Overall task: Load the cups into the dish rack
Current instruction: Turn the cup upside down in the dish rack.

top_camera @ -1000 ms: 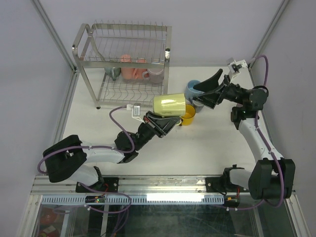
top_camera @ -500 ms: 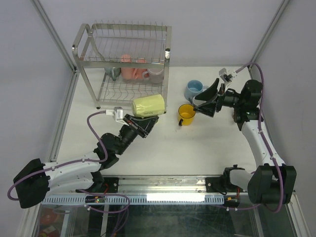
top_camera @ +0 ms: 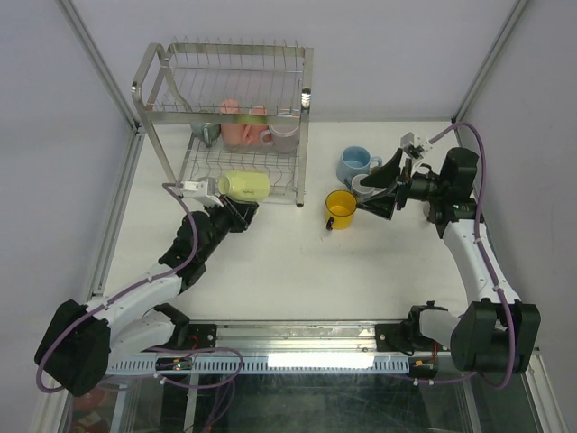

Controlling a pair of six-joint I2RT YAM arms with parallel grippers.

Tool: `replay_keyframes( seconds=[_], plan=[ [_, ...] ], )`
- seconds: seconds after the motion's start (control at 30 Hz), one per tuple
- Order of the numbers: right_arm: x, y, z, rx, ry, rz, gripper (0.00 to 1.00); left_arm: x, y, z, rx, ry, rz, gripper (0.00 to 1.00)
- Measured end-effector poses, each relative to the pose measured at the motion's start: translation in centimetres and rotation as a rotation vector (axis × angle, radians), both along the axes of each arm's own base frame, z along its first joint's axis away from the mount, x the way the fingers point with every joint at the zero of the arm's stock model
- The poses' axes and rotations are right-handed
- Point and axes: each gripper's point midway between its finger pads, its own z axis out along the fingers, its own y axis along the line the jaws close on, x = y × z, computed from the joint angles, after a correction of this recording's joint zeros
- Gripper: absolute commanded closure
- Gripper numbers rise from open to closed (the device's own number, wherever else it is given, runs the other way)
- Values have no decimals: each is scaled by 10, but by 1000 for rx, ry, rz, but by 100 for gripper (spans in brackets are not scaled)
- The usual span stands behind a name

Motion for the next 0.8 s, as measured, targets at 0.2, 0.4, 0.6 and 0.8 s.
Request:
replay_keyframes(
  seconds=[0.2, 0.4, 0.6, 0.8],
  plan=[
    [-1, -2, -1, -6, -14, -4, 14, 24, 10, -22, 17, 116, -7, 100],
    [-2, -3, -1, -10, -25, -6, 14, 52, 22, -28, -34, 185, 28, 100],
    [-2, -3, -2, -14, -30, -6, 14, 79, 36, -42, -87, 254, 89, 100],
    [-3, -4, -4, -17, -31, -6, 14, 105, 44, -41, -101, 274, 170, 100]
  ],
)
